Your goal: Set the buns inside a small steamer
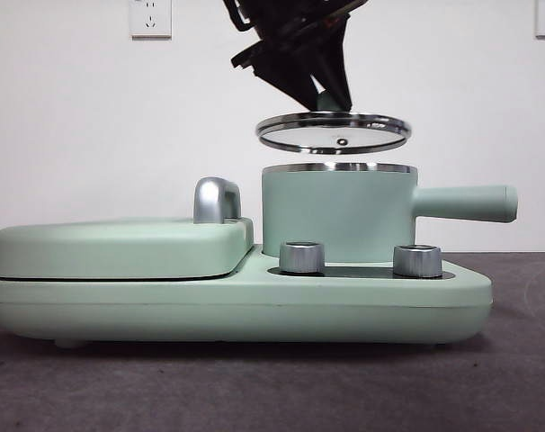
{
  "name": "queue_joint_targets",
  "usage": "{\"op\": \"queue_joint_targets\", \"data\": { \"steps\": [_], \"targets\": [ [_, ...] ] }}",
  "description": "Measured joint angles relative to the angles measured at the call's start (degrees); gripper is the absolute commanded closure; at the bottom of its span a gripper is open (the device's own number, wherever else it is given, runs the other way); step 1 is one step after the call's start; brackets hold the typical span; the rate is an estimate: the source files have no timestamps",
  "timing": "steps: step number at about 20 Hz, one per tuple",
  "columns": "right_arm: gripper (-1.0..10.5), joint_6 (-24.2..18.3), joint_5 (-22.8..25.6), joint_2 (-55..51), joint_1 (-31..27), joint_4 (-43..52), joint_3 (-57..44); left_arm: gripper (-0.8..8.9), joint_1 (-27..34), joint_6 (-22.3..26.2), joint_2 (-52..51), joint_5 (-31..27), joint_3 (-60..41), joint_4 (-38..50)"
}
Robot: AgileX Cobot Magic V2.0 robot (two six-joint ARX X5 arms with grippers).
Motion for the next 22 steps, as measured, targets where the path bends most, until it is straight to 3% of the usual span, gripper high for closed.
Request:
{"op": "queue_joint_targets", "data": {
  "steps": [16, 17, 18, 20, 22],
  "targets": [
    [5.3, 0.0, 1.03, 0.0, 0.0, 0.0, 0.0, 7.91, -0.26, 0.22, 3.96, -0.17, 0.02, 0.11],
    [5.3, -0.02, 1.03, 0.0, 0.0, 0.0, 0.0, 7.56, -0.26, 0.24, 3.96, -0.17, 0.07, -0.15],
    [5.3, -0.02, 1.03, 0.0, 0.0, 0.0, 0.0, 6.61, -0.26, 0.37, 3.96, -0.17, 0.09, -0.24],
    [5.3, -0.02, 1.03, 0.0, 0.0, 0.0, 0.0, 4.0, -0.26, 0.11, 3.98, 0.02, 0.09, -0.17],
    [5.3, -0.02, 1.03, 0.0, 0.0, 0.0, 0.0, 3.03, -0.28, -0.31, 4.07, 0.02, 0.48, -0.37]
  ]
}}
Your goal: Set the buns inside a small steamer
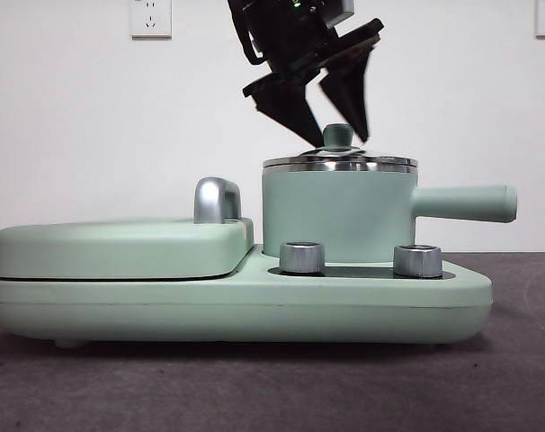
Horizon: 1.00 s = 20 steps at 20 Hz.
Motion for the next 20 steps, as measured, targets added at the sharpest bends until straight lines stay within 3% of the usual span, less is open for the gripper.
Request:
{"op": "queue_joint_targets", "data": {
  "steps": [5, 11, 15, 20],
  "targets": [
    [5.3, 0.0, -0.02, 0.0, 0.0, 0.0, 0.0, 3.08, 0.33, -3.45, -2.8, -0.02, 1.62, -7.43],
    [5.3, -0.09, -4.83, 0.0, 0.0, 0.0, 0.0, 3.17, 1.16, -4.02, -18.8, 0.02, 0.79, -19.91],
    [5.3, -1.9, -9.05, 0.0, 0.0, 0.28, 0.0, 3.18, 3.85, -3.61, -34.71, -0.02, -9.79, -21.16],
    [5.3, -2.6, -9.09, 0.0, 0.0, 1.62, 0.0, 3.18, 5.14, -4.04, -47.23, 0.0, -25.62, -21.27]
  ]
}}
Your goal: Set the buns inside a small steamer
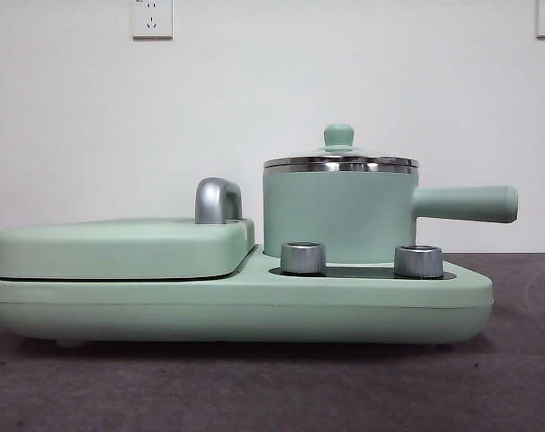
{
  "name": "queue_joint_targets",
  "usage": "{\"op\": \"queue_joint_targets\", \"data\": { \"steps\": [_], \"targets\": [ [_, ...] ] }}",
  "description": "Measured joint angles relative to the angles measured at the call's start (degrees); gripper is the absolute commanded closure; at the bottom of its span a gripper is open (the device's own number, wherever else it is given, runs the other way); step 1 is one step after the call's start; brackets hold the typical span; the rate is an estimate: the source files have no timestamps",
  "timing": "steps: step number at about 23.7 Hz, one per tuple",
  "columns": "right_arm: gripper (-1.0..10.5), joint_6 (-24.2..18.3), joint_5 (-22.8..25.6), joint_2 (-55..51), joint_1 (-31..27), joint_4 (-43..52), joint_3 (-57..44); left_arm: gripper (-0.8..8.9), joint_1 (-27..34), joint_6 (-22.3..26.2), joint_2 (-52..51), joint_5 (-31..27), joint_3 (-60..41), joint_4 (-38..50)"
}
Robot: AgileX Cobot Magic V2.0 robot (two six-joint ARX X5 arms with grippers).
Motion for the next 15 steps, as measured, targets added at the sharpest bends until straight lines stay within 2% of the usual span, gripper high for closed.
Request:
{"op": "queue_joint_targets", "data": {
  "steps": [5, 12, 14, 15],
  "targets": [
    [5.3, -0.09, -0.81, 0.0, 0.0, 1.64, 0.0, 3.19, 0.2, -4.2, -11.52, 0.02, -15.69, 4.11],
    [5.3, -1.49, -4.48, 0.0, 0.0, 2.38, 0.0, 3.24, 0.2, -15.1, -28.57, 0.0, -35.15, 12.15],
    [5.3, -1.53, -5.46, 0.0, 0.0, 2.38, 0.0, 3.82, 0.2, -18.1, -32.52, -0.04, -38.62, 12.81],
    [5.4, -1.53, -5.81, 0.0, 0.0, 2.38, 0.0, 4.8, 0.2, -19.12, -34.03, -0.11, -39.54, 13.2]
  ]
}}
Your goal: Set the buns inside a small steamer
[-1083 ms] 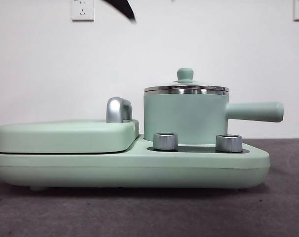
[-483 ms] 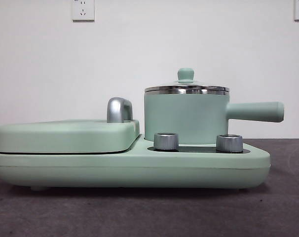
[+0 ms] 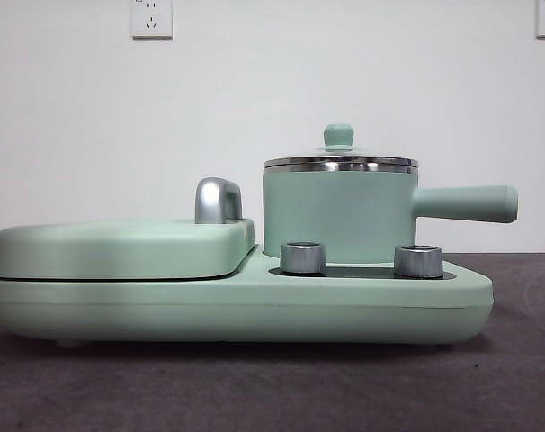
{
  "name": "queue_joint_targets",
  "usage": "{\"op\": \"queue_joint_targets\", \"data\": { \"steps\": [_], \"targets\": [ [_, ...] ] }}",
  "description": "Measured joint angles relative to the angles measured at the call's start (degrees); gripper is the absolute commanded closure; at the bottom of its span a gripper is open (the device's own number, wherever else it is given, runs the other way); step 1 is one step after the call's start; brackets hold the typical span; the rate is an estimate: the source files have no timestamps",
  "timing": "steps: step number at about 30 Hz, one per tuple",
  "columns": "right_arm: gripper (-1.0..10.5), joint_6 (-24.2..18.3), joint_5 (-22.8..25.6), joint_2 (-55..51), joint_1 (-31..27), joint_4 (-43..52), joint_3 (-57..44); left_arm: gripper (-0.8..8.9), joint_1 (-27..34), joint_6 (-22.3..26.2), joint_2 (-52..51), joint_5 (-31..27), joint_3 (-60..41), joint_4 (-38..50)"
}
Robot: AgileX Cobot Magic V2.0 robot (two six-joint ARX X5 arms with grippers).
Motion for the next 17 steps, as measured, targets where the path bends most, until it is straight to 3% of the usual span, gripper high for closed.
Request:
{"op": "queue_joint_targets", "data": {
  "steps": [1, 2, 3, 4, 17],
  "targets": [
    [5.8, 0.0, -0.13, 0.0, 0.0, 0.0, 0.0, 6.27, 0.0, -0.7, -1.36, -0.07, -0.5, 0.31],
    [7.4, 0.02, -0.13, 0.0, 0.0, 0.0, 0.0, 8.12, 0.0, -1.25, -2.73, -0.22, -0.63, 0.46],
    [9.8, 0.04, -0.15, 0.0, 0.0, -0.02, 0.0, 7.87, 0.0, -1.75, -3.74, -0.52, -0.63, 0.79],
    [9.1, 0.0, -0.17, 0.0, 0.0, -0.02, 0.0, 8.04, 0.0, -1.92, -4.66, -1.01, -0.63, 1.14],
    [9.3, 0.0, -0.11, 0.0, 0.0, 0.04, 0.0, 8.03, 0.0, -2.54, -5.88, -1.25, -0.63, 1.68]
  ]
}}
